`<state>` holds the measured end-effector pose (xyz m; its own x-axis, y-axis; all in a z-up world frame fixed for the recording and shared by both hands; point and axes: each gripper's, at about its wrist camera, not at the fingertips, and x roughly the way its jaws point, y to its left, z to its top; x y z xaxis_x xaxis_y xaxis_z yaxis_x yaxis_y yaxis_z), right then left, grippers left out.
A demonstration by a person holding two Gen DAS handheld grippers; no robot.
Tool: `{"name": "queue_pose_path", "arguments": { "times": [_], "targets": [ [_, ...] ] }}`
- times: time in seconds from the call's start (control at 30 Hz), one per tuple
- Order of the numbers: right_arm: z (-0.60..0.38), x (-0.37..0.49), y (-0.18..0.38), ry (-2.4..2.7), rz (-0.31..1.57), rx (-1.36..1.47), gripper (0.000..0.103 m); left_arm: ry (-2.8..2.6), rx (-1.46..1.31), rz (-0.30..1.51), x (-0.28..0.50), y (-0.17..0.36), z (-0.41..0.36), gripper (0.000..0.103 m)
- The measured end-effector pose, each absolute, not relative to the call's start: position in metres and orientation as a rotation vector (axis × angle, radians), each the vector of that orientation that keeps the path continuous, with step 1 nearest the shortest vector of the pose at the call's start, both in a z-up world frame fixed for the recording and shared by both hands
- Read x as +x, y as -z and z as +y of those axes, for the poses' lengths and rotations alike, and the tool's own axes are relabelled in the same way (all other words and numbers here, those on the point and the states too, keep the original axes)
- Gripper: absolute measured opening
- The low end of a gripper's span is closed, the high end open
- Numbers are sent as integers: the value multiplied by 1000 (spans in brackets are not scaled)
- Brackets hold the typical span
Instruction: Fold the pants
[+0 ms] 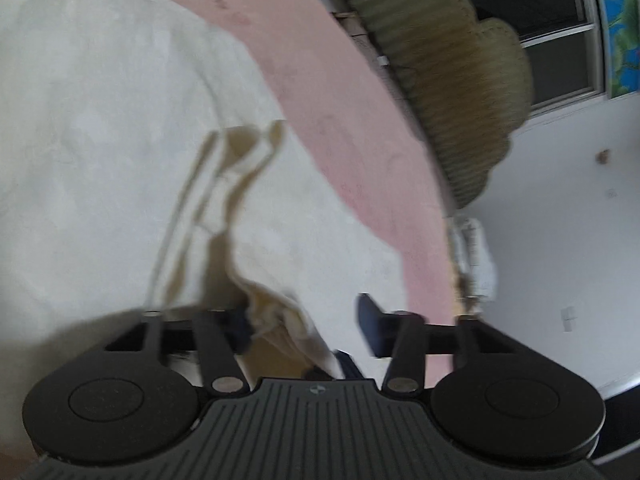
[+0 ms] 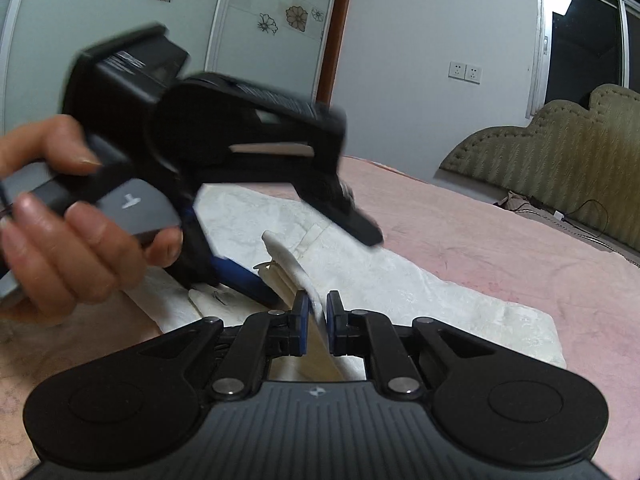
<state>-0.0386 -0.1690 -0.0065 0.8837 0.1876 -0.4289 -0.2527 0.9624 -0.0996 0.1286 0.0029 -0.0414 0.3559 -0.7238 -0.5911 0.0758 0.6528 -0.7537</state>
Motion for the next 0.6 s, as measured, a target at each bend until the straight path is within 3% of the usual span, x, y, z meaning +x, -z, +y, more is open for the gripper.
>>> {"name": "queue_pose_path", "arguments": {
  "times": [0.07,0.1,0.3,0.6],
  "targets": [
    [-176,-41,3,-270,414,-135,10,535,-616,1062,124,38,1,15],
    [-182,-44,1,-285,400,-109,10,537,-609,1043,122,37,2,15],
    [-212,-30,-3,-157,449,-1,10,492,-396,839,91,9,-1,15],
    [-196,-20,16,-127,587,-72,10,489,-311,857,76,29,7,21]
  ]
}}
